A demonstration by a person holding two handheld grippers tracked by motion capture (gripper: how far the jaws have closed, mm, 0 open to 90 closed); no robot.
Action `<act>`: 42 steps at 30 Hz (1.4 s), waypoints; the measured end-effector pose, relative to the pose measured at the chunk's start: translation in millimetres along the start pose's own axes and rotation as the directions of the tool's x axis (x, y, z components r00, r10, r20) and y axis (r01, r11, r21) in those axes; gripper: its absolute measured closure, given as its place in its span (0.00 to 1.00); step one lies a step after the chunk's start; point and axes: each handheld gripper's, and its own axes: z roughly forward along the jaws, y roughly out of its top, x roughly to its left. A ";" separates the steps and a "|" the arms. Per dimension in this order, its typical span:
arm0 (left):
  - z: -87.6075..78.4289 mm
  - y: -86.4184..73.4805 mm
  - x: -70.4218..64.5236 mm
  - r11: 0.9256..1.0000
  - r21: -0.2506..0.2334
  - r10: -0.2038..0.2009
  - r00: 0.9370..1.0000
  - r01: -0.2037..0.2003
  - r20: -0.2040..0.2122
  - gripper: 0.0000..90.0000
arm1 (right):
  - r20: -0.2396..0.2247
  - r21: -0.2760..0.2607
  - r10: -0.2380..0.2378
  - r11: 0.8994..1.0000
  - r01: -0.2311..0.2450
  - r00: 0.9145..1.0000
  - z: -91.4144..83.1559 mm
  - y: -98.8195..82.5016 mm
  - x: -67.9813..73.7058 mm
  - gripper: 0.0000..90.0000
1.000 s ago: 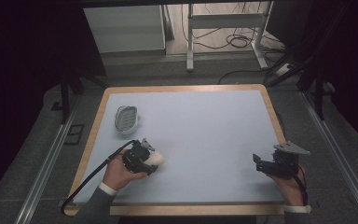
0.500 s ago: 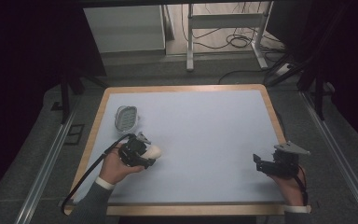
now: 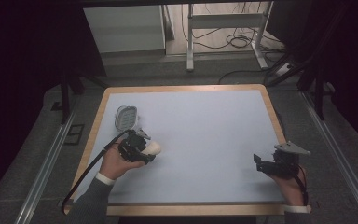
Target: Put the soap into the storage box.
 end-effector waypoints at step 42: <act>-14.0 30.4 23.0 0.999 -0.032 -0.014 0.999 0.012 -0.044 0.55 | 0.009 0.002 0.015 1.000 -0.015 1.000 -0.3 -0.9 -3.4 0.07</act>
